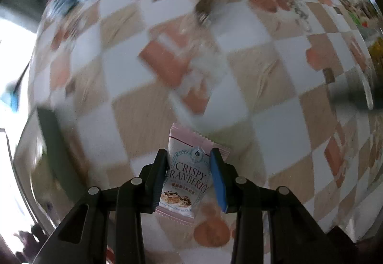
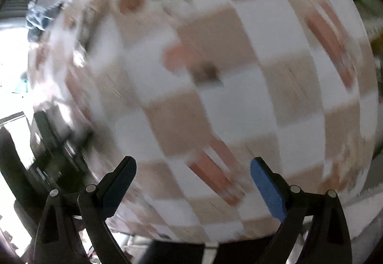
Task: Organize snacks
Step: 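Grasp the pink Crispy Cranberry packet with left tool while right tool grasps jerky bag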
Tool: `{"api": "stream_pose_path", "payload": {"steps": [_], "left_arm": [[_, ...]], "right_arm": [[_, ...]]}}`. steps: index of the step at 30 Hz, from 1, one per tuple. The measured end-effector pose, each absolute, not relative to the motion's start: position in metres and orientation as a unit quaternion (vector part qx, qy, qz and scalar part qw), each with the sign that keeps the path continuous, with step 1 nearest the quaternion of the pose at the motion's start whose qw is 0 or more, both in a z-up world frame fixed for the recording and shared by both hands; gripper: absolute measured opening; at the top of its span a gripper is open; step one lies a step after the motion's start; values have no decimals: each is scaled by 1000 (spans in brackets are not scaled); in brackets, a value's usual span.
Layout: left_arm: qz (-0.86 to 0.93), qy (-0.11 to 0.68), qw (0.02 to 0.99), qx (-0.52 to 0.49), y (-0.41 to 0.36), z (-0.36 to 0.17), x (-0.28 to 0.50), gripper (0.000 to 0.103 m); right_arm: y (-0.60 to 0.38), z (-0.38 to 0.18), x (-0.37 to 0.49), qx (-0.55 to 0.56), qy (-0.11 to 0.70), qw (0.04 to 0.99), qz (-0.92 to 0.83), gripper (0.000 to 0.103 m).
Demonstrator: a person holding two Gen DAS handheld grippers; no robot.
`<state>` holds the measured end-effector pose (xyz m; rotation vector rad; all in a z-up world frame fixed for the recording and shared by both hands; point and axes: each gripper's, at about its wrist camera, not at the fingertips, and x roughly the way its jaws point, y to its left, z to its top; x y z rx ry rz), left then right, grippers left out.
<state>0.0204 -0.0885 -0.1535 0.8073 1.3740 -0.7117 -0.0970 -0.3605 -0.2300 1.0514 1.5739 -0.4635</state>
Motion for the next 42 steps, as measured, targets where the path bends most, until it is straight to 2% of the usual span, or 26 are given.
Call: {"api": "stream_pose_path", "payload": {"steps": [10, 19, 20, 22, 24, 26, 31, 42], "left_arm": [[-283, 630, 652, 314, -53, -161, 26, 42], [-280, 637, 651, 303, -47, -168, 47, 44], [-282, 636, 650, 305, -48, -171, 47, 44], [-283, 636, 649, 308, -48, -171, 49, 44], [-284, 635, 648, 311, -48, -173, 49, 44], [-286, 635, 646, 312, -49, -173, 47, 44], [-286, 635, 645, 315, -58, -172, 37, 44], [-284, 632, 647, 319, -66, -170, 18, 44]], "right_arm": [[-381, -239, 45, 445, 625, 604, -215, 97], [-361, -260, 101, 366, 663, 608, -237, 97], [-356, -260, 103, 352, 669, 610, -236, 93], [-346, -256, 110, 316, 678, 623, -230, 77], [-334, -249, 116, 267, 685, 645, -211, 44], [-328, -248, 113, 267, 685, 649, -193, 39], [-322, -250, 78, 305, 682, 647, -151, 39], [-267, -259, -79, 325, 727, 592, -126, 39]]}}
